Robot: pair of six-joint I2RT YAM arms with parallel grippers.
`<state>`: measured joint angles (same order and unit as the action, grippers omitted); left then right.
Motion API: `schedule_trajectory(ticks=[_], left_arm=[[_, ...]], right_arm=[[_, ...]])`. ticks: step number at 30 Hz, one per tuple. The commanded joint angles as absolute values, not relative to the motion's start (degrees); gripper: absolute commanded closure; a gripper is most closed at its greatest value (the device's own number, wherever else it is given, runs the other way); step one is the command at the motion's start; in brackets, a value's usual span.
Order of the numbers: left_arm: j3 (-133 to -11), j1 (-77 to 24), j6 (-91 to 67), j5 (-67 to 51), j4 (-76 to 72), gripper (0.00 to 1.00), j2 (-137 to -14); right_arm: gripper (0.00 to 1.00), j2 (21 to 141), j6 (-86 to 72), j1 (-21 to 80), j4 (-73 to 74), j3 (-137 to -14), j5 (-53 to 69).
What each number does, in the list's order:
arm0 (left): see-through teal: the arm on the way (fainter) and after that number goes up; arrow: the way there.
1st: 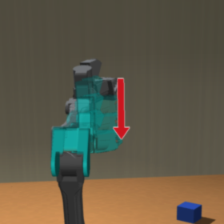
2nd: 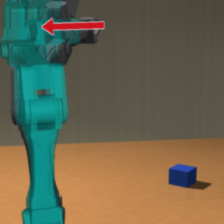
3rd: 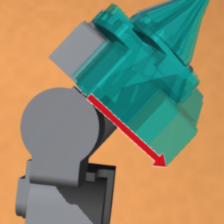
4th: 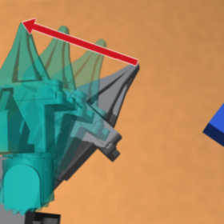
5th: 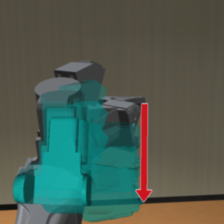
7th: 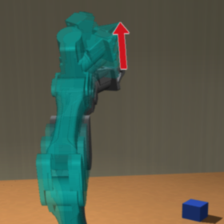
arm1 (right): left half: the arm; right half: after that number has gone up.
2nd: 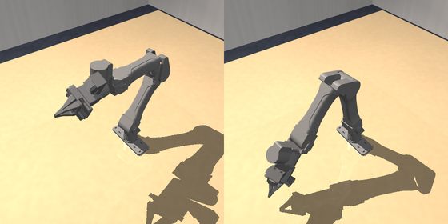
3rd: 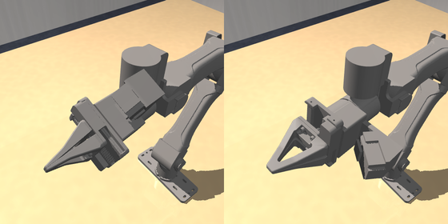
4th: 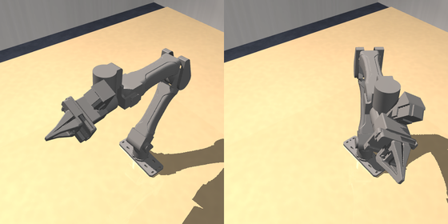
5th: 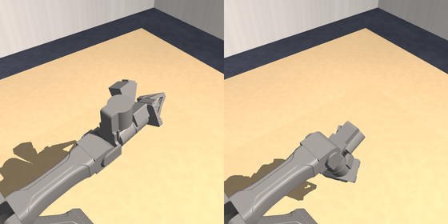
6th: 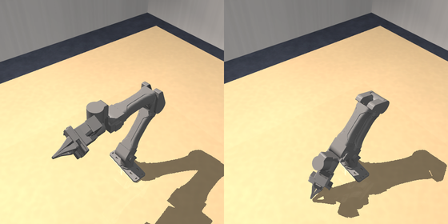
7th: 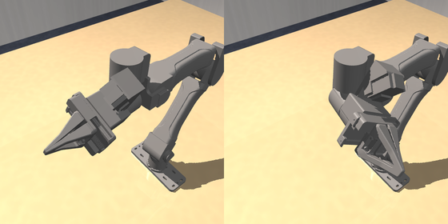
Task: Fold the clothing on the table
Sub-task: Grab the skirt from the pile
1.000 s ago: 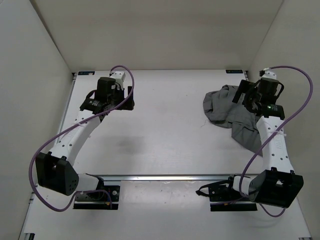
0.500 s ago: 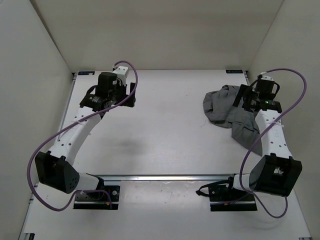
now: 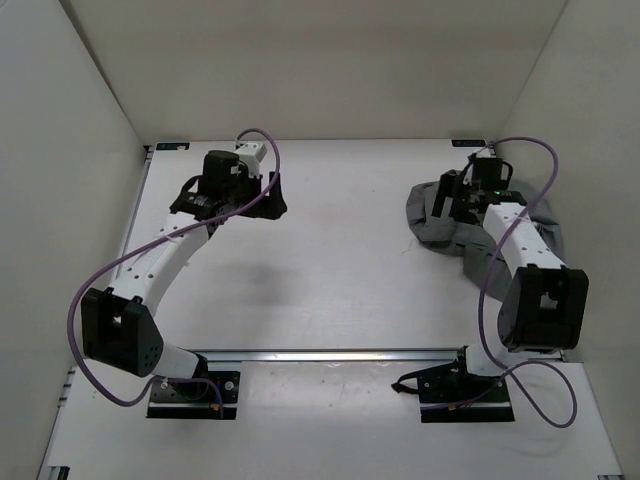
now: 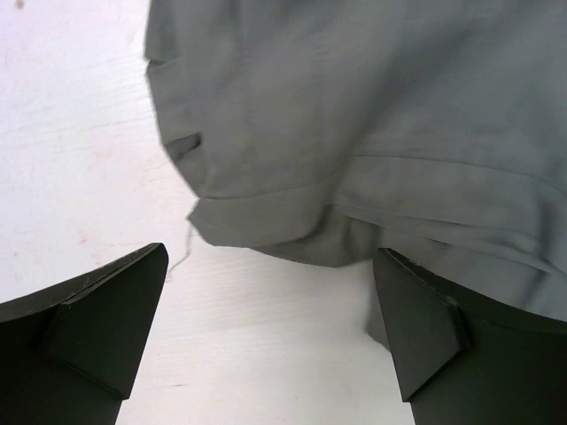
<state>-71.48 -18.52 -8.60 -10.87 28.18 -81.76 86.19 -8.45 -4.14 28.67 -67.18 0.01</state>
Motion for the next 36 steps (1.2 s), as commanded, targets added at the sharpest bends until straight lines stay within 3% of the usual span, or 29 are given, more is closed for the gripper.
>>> schedule_trajectory(ticks=[1, 12, 19, 23, 25, 30, 36], left_arm=[[-69.70, -19.34, -10.02, -16.34, 25.05, 0.01, -79.63], [-66.63, -18.20, -8.00, -15.11, 27.33, 0.01, -77.43], [-65.83, -17.22, -8.18, -15.56, 27.07, 0.01, -76.82], [-65.57, -16.96, -7.91, -15.21, 27.68, 0.01, -76.55], [-65.65, -16.79, -7.82, -15.03, 28.12, 0.02, -76.38], [-65.48, -16.96, -7.91, -15.29, 28.13, 0.01, -76.03], [-64.34, -16.35, -7.65, -16.34, 26.81, 0.02, -74.89]], right_arm=[[0.02, 90.25, -10.46, -0.45, 25.49, -69.26, 0.09], [0.06, 103.97, -9.32, 6.33, 27.51, -77.68, -14.13], [0.20, 108.28, -8.35, 5.19, 29.88, -80.77, -16.79], [0.33, 109.86, -8.09, 4.05, 29.62, -80.59, -15.73], [0.44, 110.21, -7.91, 4.48, 29.98, -80.68, -16.17], [0.97, 110.39, -7.03, 5.10, 31.55, -83.05, -17.58], [1.00, 106.88, -1.42, 7.73, 35.32, -91.22, -9.97]])
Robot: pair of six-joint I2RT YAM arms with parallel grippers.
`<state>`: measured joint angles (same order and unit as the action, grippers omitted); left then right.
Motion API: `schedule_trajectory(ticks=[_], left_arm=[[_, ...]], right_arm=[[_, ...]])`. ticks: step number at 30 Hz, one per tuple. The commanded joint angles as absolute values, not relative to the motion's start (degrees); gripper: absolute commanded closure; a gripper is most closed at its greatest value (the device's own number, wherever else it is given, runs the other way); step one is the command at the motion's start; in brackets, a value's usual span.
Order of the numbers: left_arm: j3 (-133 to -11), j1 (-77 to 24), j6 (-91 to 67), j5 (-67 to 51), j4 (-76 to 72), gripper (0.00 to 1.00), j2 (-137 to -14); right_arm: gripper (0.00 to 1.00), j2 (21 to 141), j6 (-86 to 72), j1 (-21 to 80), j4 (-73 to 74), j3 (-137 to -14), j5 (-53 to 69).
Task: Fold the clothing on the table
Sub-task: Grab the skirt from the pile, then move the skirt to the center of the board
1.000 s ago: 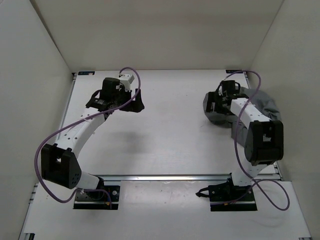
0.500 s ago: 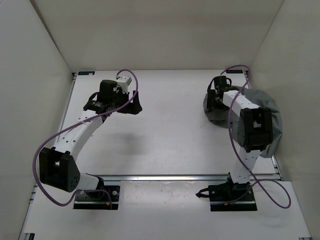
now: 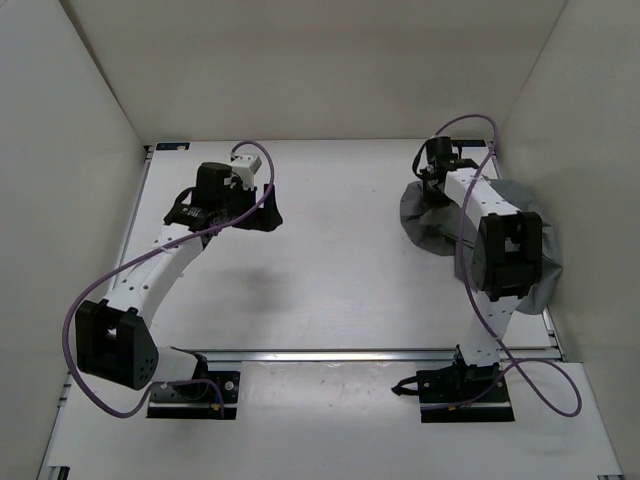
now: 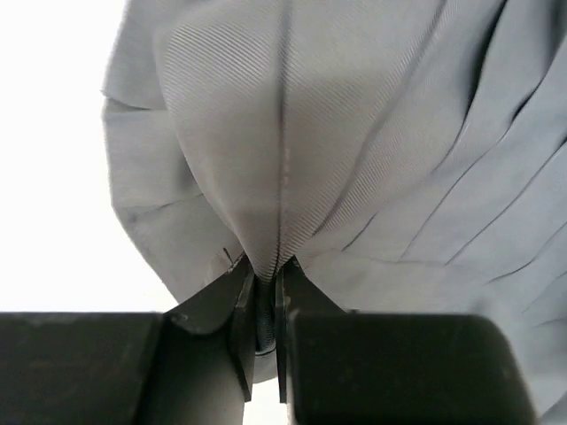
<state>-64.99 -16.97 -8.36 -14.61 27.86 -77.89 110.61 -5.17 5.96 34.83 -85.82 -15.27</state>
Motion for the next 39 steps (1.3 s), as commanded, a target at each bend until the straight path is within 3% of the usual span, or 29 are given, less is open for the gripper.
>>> schedule_trajectory(ticks=[1, 9, 14, 22, 26, 29, 32, 35, 37, 38, 39], left_arm=[[-63.90, -16.35, -7.30, -16.96, 25.94, 0.01, -74.80], [-61.61, -13.71, -12.66, -19.25, 19.25, 0.01, -72.43], [-61.17, -13.36, -13.71, -20.56, 19.16, 0.01, -70.14], [-61.35, -13.88, -14.24, -21.01, 18.89, 0.01, -69.96], [-59.59, -14.06, -15.29, -22.23, 18.02, 0.01, -70.40], [-56.87, -14.94, -16.17, -23.02, 16.97, 0.01, -70.84], [-55.29, -16.95, -15.74, -22.85, 16.52, 0.01, -72.07], [-54.32, -19.07, -16.26, -22.07, 16.08, 0.02, -73.82], [-54.49, -19.51, -16.61, -22.06, 14.60, 0.01, -74.79], [-54.58, -19.69, -16.79, -22.23, 14.42, 0.01, -75.06], [-54.58, -19.08, -17.14, -22.32, 14.33, 0.01, -75.41]], right_arm=[[1.00, 106.61, -0.88, 8.34, 36.81, -94.19, -8.80], [1.00, 108.29, -3.43, 18.88, 44.39, -121.88, 3.51], [1.00, 99.43, -6.85, 21.63, 36.24, -125.17, 9.39], [1.00, 86.49, -15.55, 10.73, 21.98, -85.15, 20.55], [1.00, 82.53, -17.04, 10.11, 13.10, -62.28, 17.67], [0.99, 83.14, -18.72, 9.23, 10.90, -54.25, 21.17], [0.91, 84.20, -18.55, 9.32, 14.14, -52.82, 21.36], [0.74, 82.54, -17.93, 9.49, 17.31, -52.56, 20.58], [0.38, 78.95, -17.85, 9.23, 17.40, -51.68, 19.60], [0.28, 77.62, -17.75, 8.79, 17.05, -51.16, 18.56], [0.11, 75.61, -17.49, 8.70, 16.44, -51.07, 18.28]])
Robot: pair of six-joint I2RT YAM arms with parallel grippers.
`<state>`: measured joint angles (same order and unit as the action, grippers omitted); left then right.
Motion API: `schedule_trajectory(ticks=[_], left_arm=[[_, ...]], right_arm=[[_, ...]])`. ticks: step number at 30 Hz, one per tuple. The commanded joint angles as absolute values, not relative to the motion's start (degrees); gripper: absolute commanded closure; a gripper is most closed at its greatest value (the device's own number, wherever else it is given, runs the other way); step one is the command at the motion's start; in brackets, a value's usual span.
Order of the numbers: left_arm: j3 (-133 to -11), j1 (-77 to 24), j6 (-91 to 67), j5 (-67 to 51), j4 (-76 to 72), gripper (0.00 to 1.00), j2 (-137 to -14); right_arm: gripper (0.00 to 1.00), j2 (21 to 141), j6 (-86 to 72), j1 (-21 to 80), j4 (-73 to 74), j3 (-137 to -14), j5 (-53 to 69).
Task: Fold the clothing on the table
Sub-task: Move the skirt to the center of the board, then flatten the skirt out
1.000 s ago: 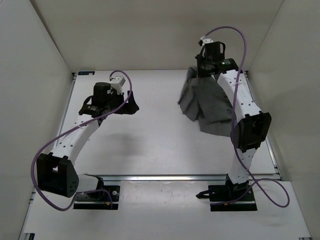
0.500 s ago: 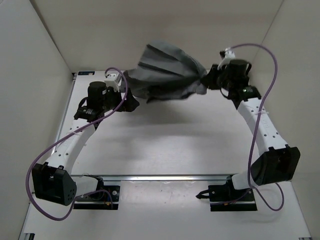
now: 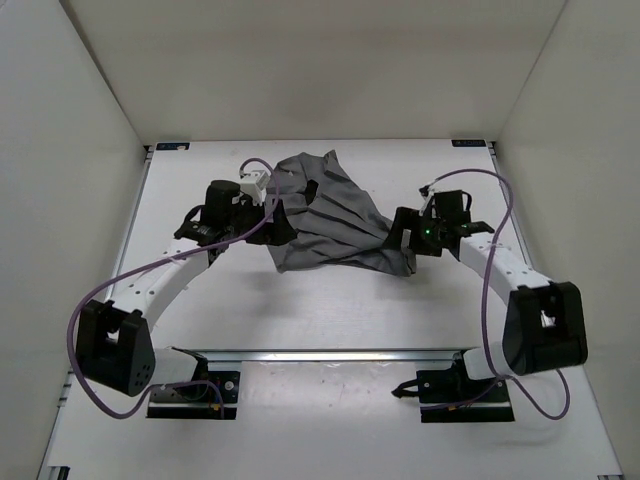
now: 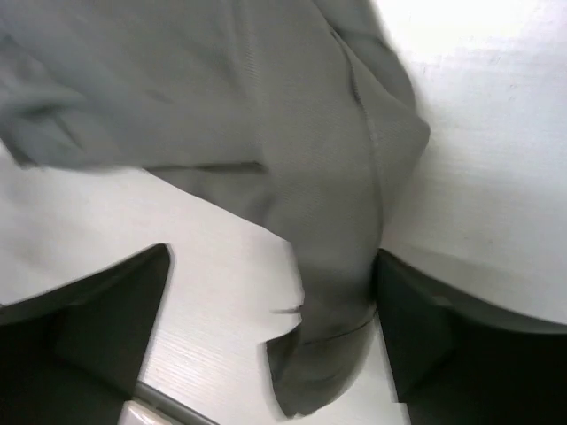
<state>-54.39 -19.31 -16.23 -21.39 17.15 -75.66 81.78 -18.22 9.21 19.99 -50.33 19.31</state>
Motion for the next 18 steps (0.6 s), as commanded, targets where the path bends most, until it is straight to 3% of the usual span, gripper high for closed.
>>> schedule_trajectory(ticks=[1, 6, 18], left_arm=[[-54.93, -19.51, -17.23, -22.41, 14.50, 0.02, -75.67], [-55.28, -19.16, -16.17, -21.80, 15.64, 0.01, -75.59], [-53.53, -16.26, -15.38, -22.15, 18.54, 0.02, -71.20]], right_arm=[[0.02, 73.41, -16.79, 8.27, 16.09, -50.72, 17.41], [0.01, 70.40, -11.09, 8.87, 14.76, -52.54, 12.49], [0.02, 88.85, 6.32, 26.18, 10.55, -64.41, 3.79]])
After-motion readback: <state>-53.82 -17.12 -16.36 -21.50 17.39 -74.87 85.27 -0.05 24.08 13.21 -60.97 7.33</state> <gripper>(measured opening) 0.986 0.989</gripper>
